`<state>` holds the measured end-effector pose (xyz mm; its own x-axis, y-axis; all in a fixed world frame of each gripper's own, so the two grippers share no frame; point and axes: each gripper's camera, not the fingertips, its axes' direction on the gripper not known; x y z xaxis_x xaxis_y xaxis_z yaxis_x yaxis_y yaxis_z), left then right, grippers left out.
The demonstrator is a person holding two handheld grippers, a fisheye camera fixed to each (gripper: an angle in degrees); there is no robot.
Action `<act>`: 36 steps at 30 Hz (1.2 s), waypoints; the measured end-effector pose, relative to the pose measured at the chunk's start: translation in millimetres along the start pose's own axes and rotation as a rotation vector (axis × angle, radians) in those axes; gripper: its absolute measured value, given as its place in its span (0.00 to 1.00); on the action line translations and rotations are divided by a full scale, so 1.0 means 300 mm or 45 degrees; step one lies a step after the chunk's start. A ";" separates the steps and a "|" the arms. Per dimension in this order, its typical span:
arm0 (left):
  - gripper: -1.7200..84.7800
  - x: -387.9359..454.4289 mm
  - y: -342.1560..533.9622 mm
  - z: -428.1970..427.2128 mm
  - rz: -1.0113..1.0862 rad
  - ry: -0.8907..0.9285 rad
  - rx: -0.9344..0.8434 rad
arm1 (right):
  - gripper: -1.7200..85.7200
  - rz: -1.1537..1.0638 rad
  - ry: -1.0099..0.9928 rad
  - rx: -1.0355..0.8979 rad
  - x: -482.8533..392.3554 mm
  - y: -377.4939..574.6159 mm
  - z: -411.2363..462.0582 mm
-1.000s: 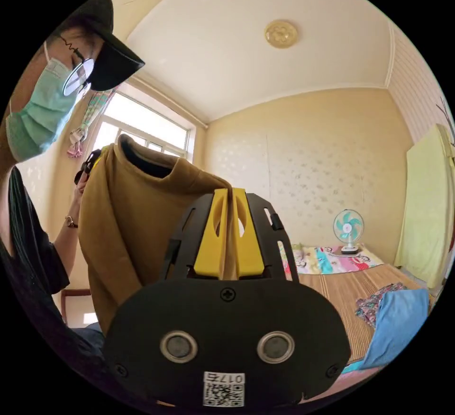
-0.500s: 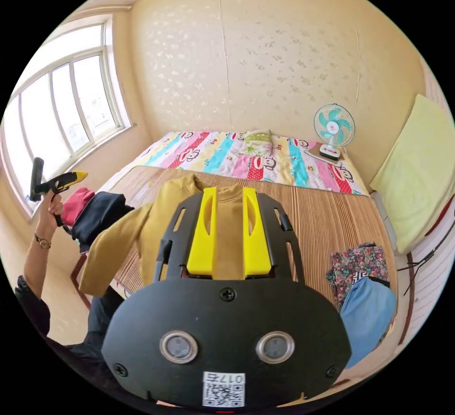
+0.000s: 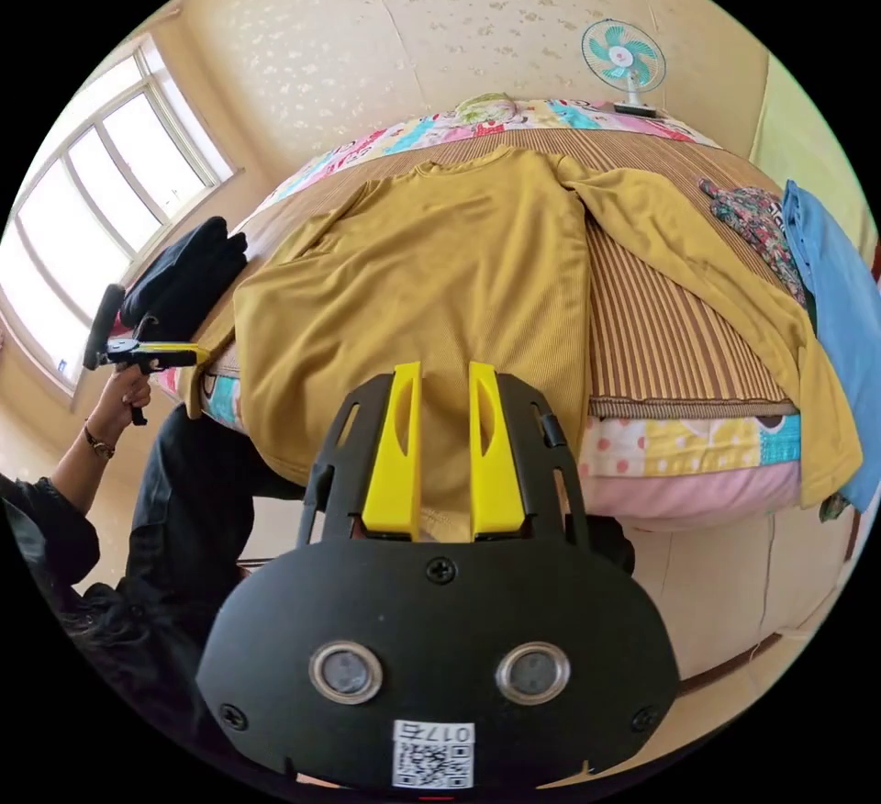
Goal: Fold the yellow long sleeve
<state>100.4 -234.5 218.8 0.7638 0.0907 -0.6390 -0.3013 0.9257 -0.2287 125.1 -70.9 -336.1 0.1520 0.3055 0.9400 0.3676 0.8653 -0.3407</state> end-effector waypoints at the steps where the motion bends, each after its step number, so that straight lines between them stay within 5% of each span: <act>1: 0.03 -0.053 -0.008 -0.097 -0.046 0.070 0.108 | 0.12 0.008 -0.004 0.015 -0.003 -0.001 -0.042; 6: 0.03 -0.577 0.275 -0.785 -0.666 0.363 1.074 | 0.13 0.114 0.049 0.118 0.034 0.013 -0.245; 8: 0.07 -0.571 0.380 -0.847 -0.691 0.312 1.189 | 0.14 0.173 0.064 0.108 0.066 0.026 -0.295; 10: 0.12 -0.504 0.400 -0.831 -0.622 0.267 1.121 | 0.15 0.258 0.063 0.091 0.116 0.051 -0.344; 15: 0.18 -0.231 0.165 -0.461 -0.074 0.465 0.488 | 0.17 0.432 -0.138 -0.003 0.228 0.056 -0.413; 20: 0.19 -0.064 -0.012 -0.270 0.191 0.464 0.213 | 0.09 0.362 -0.452 -0.151 0.244 -0.016 -0.468; 23: 0.07 0.041 -0.069 -0.285 0.384 0.451 0.047 | 0.07 0.323 -0.671 -0.031 0.271 -0.052 -0.643; 27: 0.04 0.086 0.041 -0.609 0.593 0.674 0.045 | 0.06 0.324 -1.035 0.208 0.387 -0.036 -0.999; 32: 0.02 -0.109 0.278 -0.918 0.346 0.974 0.050 | 0.07 0.333 -1.089 0.049 0.470 0.073 -1.219; 36: 0.05 -0.303 0.523 -1.032 -0.049 0.820 0.083 | 0.13 0.725 -0.696 0.046 0.725 0.182 -1.280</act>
<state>-192.9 -211.2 13.7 0.2716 -0.1625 -0.9486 -0.2299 0.9462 -0.2279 530.6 -109.9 -157.7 -0.1679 0.8492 0.5006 0.3372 0.5267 -0.7803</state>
